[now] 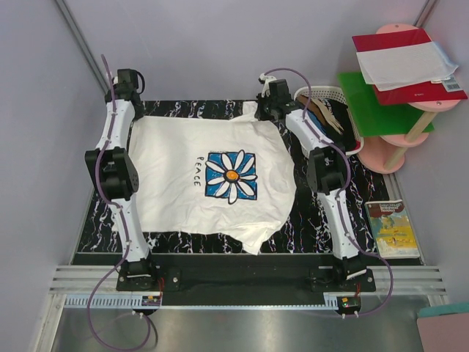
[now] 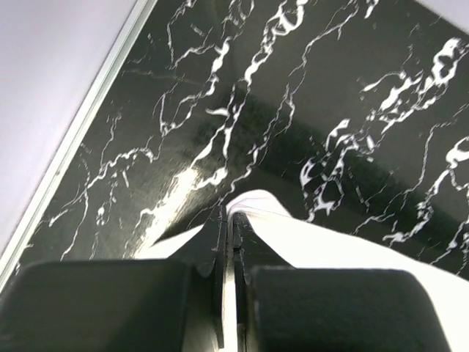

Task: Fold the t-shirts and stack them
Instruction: Fold the tshirt

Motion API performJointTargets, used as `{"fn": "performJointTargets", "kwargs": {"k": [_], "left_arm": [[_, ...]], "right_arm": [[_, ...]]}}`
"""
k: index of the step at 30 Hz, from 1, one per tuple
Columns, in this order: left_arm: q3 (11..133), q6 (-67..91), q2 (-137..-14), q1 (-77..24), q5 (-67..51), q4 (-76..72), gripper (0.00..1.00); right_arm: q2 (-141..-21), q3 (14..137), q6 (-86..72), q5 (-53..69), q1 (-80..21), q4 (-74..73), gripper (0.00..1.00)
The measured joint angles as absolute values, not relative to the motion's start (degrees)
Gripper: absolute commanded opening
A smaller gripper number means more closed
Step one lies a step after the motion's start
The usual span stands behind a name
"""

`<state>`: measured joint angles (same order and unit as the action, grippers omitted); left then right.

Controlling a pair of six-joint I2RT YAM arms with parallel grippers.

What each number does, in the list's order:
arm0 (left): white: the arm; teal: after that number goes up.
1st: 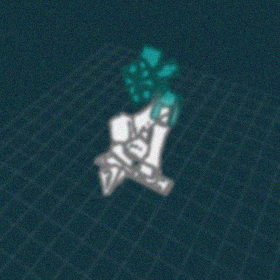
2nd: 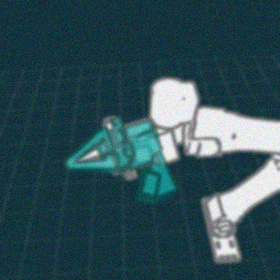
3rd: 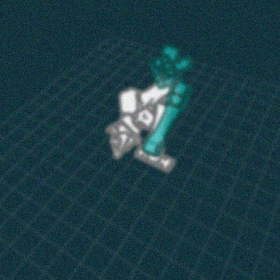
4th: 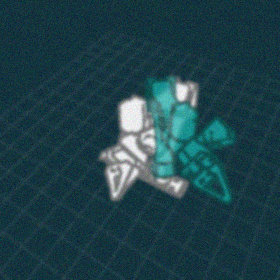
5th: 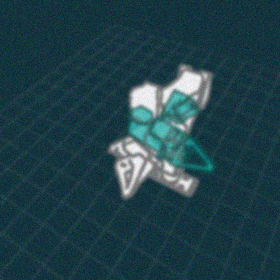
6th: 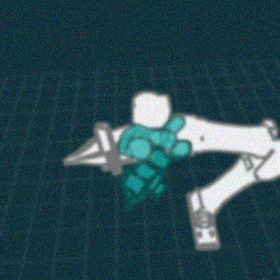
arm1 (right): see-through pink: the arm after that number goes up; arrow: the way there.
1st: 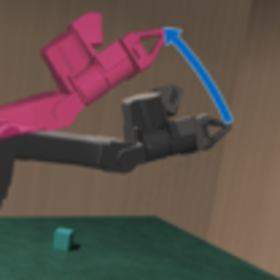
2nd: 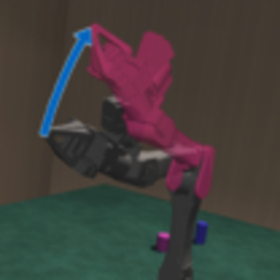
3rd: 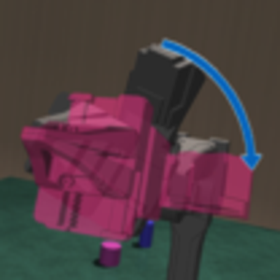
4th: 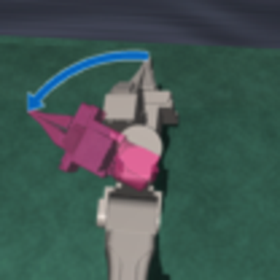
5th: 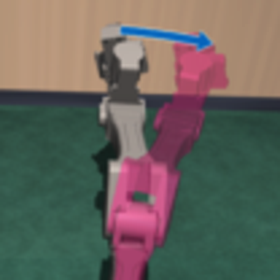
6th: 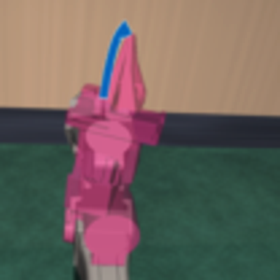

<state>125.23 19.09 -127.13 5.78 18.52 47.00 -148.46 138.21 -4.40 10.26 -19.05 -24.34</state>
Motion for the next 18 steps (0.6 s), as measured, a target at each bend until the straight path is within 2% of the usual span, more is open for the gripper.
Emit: {"fn": "performJointTargets", "kwargs": {"k": [6, 13, 18], "left_arm": [[117.7, 19.6, -122.7, 6.2, 18.9, 46.6, 0.0], [113.1, 20.7, -122.0, 6.8, 19.6, 46.7, 0.0], [111.1, 21.7, -122.0, 6.8, 20.7, 47.5, 0.0]], "right_arm": [[-137.7, 127.9, -5.7, 11.7, -19.0, -23.0, 0.0], [-118.5, 109.0, -8.5, 13.1, -19.2, -18.2, 0.0], [-109.2, 96.6, -12.8, 14.4, -19.6, -16.4, 0.0]]}}
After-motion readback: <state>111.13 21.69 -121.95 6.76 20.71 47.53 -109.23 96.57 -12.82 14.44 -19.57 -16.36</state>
